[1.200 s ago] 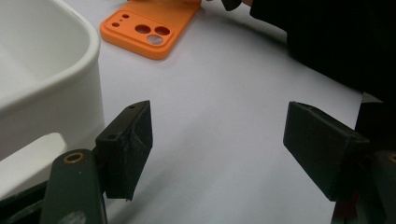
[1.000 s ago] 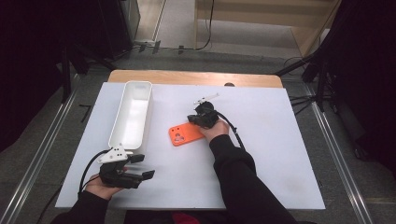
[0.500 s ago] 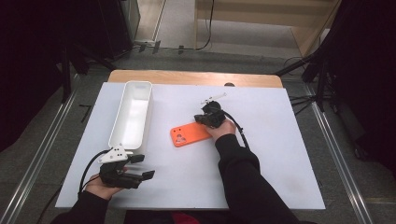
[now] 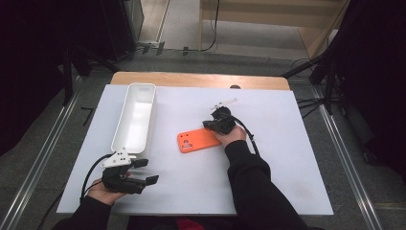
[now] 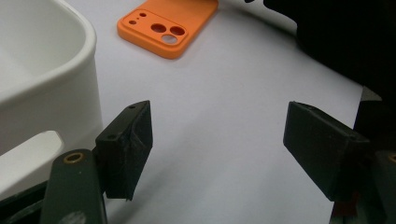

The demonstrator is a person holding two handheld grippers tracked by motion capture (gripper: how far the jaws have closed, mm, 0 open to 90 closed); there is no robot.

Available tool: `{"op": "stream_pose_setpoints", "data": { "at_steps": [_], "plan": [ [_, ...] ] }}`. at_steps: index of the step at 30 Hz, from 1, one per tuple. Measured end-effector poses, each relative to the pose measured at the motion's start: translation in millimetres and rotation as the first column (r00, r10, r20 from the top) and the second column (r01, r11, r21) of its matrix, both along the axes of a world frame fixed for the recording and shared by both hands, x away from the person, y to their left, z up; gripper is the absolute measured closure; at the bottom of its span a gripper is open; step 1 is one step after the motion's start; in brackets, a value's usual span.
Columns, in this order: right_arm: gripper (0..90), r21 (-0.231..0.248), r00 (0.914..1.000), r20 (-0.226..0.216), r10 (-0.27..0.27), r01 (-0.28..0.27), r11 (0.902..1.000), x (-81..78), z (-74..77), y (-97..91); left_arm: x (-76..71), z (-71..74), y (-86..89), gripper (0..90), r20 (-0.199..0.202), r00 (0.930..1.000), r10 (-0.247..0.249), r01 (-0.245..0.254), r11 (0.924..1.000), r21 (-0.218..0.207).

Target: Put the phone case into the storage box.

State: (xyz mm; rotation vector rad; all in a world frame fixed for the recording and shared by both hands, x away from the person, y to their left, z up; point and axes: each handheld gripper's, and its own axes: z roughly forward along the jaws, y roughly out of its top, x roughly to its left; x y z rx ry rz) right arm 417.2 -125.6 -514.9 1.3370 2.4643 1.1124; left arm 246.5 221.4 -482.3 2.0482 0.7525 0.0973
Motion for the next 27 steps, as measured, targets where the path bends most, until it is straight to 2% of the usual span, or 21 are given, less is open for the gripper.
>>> {"op": "stream_pose_setpoints", "data": {
  "at_steps": [10, 27],
  "plan": [
    [88.1, 0.005, 0.9999, -0.005, -0.009, 0.010, 0.9999, -12.6, -0.7, -9.0, 0.0, -0.2, -0.2, 24.4, -0.003, 1.0000, 0.000, 0.000, 1.0000, 0.000],
    [88.1, -0.019, 0.9996, -0.026, -0.007, 0.006, 0.9998, -42.4, 1.2, -26.7, 0.3, -0.8, -0.7, 24.4, -0.005, 1.0000, 0.002, -0.002, 1.0000, 0.003]
  ]
}}
